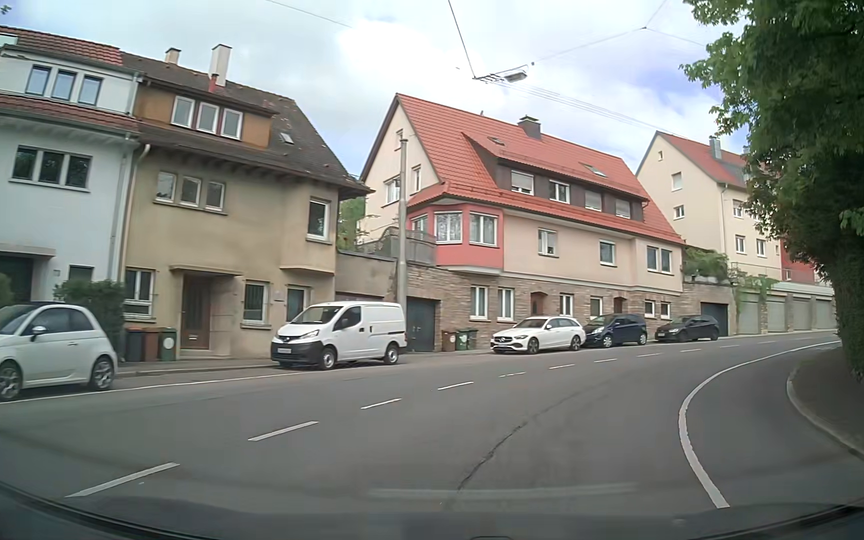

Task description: Follow the waypoints while adhering to traffic rules and regulations

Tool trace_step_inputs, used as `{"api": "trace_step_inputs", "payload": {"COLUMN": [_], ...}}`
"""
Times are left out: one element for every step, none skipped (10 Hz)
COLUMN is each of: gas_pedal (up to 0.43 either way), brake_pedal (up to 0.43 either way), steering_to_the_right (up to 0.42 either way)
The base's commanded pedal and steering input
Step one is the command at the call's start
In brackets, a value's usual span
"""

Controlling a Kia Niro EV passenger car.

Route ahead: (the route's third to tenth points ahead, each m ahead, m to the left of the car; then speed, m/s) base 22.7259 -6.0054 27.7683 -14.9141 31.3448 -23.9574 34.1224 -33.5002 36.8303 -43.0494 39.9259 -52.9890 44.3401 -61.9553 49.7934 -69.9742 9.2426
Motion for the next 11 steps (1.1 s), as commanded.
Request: {"api": "trace_step_inputs", "payload": {"gas_pedal": [0.169, 0.169, 0.169, 0.169, 0.169, 0.169, 0.189, 0.197, 0.197, 0.209, 0.209], "brake_pedal": [0.0, 0.0, 0.0, 0.0, 0.0, 0.0, 0.0, 0.0, 0.0, 0.0, 0.0], "steering_to_the_right": [0.166, 0.163, 0.164, 0.165, 0.166, 0.166, 0.166, 0.167, 0.166, 0.166, 0.168]}}
